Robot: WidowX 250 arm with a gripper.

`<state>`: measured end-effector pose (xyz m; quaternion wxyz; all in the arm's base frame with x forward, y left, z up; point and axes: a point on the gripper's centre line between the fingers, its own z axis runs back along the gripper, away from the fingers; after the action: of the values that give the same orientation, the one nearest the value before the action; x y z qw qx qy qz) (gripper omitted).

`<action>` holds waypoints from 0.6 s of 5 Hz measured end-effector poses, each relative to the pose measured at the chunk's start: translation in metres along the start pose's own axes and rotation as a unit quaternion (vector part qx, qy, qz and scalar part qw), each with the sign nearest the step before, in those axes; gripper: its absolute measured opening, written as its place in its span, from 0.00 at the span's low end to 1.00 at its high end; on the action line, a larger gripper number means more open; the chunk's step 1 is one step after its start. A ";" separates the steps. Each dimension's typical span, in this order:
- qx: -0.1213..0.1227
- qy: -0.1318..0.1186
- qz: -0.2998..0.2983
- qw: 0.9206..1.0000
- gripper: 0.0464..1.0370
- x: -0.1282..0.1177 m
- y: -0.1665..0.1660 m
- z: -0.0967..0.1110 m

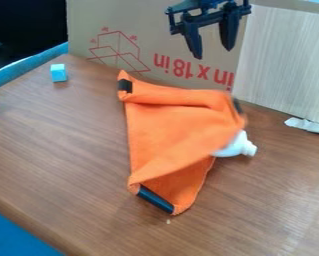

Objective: Fold the cloth from left to right

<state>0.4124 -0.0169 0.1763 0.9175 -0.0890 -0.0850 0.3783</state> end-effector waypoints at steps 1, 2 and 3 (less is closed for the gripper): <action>-0.003 0.010 -0.008 1.000 0.96 -0.003 -0.001 0.000; -0.010 0.019 -0.023 0.999 0.96 -0.003 -0.003 0.010; -0.018 0.040 -0.063 0.997 0.96 0.003 0.005 0.035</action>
<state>0.4034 -0.0074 0.2098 0.9404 -0.1146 -0.0608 0.3144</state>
